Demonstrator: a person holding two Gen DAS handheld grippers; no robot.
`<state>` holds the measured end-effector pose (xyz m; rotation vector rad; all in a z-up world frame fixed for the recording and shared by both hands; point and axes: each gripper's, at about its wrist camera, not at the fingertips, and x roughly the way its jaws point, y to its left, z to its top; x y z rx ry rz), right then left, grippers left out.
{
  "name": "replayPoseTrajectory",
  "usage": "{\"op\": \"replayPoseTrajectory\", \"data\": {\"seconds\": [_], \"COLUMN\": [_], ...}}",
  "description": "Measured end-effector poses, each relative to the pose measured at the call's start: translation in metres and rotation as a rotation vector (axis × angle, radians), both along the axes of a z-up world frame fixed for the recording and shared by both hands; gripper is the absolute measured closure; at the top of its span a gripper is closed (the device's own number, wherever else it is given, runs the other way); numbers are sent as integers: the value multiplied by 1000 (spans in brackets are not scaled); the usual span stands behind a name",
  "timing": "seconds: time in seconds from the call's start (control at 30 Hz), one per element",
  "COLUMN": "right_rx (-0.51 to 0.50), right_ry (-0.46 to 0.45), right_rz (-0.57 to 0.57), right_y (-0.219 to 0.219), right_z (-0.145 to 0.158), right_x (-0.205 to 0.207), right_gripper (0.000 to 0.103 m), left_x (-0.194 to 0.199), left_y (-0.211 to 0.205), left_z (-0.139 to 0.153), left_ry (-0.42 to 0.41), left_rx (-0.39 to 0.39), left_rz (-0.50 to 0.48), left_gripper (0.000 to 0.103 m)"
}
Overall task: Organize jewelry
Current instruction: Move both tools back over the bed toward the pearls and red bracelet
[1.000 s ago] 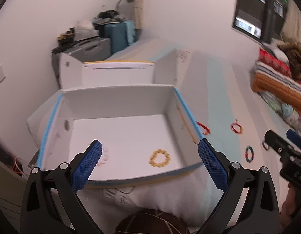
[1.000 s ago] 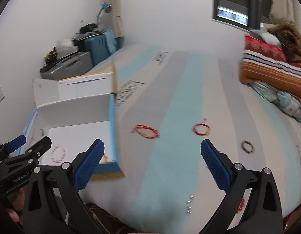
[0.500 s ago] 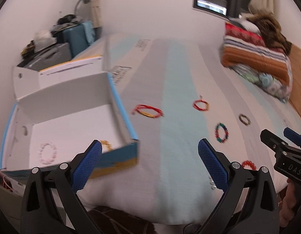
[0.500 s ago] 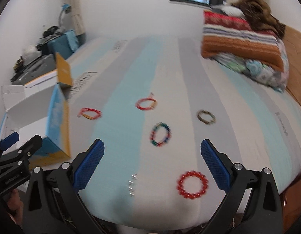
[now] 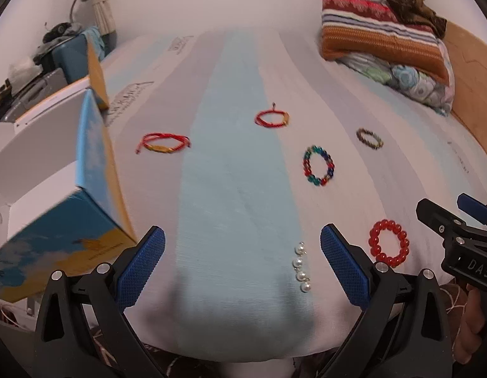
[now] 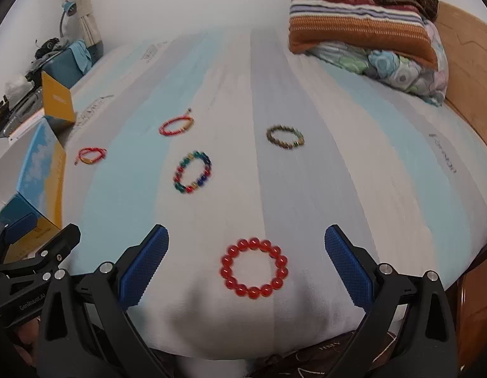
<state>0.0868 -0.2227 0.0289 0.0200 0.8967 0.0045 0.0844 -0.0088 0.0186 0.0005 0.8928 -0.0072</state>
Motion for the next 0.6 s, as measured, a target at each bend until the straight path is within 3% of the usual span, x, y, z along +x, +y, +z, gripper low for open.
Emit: {"op": "replayPoseTrajectory", "data": {"seconds": [0.4,0.6], "right_rx": [29,-10], "right_ry": [109,139], "right_rz": [-11,-4], "right_y": [-17,-20], "right_z": [-64,-82], "right_x": [17,18], "right_gripper": [8,10], "left_x": [16,17], "left_y": [-22,-29], "left_z": [-56,-75], "left_ry": [80,113], "left_rx": [16,27], "left_rz": [-49,-68], "left_gripper": [7,7]}}
